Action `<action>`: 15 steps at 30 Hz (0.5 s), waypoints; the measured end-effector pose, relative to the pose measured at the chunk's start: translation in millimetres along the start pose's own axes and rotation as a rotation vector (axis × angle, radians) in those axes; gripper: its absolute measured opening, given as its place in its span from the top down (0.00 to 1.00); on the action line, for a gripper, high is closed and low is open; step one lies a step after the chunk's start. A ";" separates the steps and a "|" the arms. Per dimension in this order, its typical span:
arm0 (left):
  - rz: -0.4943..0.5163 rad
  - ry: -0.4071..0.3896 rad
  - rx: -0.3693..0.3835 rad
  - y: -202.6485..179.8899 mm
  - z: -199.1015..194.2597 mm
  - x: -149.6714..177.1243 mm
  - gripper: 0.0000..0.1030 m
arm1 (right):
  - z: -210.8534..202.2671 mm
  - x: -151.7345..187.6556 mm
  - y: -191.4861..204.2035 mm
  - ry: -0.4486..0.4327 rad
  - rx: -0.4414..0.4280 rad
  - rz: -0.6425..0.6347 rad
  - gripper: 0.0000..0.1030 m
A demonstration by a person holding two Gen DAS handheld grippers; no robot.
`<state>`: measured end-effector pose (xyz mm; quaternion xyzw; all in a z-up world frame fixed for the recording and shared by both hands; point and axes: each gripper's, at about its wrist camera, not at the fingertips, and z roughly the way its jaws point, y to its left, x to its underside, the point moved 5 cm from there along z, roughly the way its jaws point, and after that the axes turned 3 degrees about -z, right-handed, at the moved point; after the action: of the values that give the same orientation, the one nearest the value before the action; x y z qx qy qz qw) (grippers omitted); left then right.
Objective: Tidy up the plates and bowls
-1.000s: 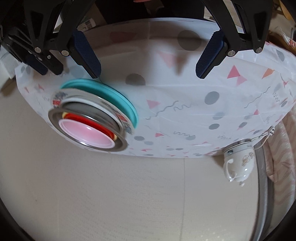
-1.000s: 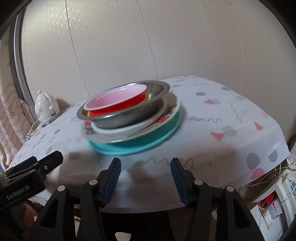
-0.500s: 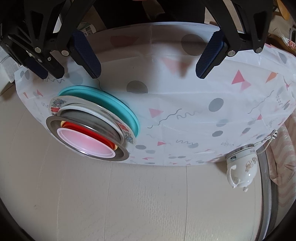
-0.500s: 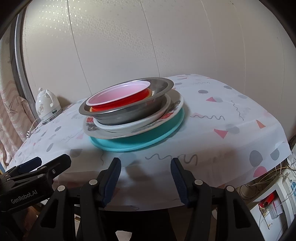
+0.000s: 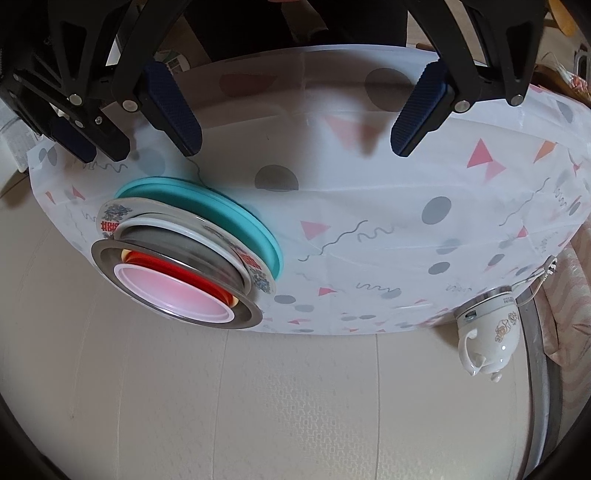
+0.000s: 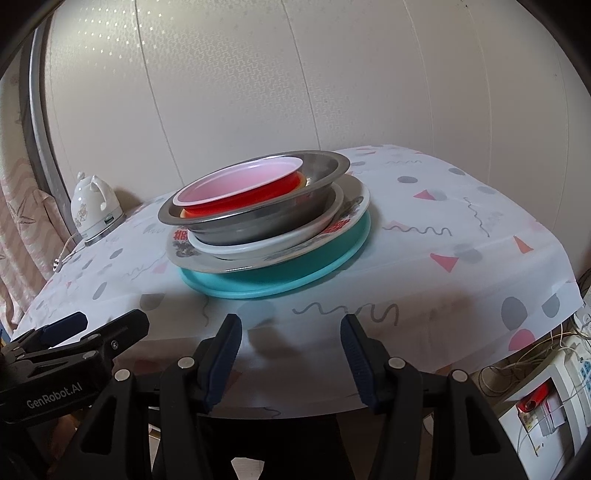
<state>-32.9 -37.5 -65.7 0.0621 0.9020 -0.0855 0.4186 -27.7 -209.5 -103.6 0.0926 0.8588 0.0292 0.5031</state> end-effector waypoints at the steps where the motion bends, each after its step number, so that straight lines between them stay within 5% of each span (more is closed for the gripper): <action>1: 0.003 0.001 0.001 -0.3 0.3 0.0 0.00 | 0.0 0.0 0.0 0.000 0.000 0.001 0.45; 15: 0.022 0.014 -0.001 -4.5 1.3 1.8 0.00 | -1.1 -0.1 -1.2 -0.003 -0.001 0.008 0.45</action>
<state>-33.9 -42.0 -67.5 0.0726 0.9042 -0.0800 0.4131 -28.7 -210.7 -103.2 0.0959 0.8576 0.0314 0.5044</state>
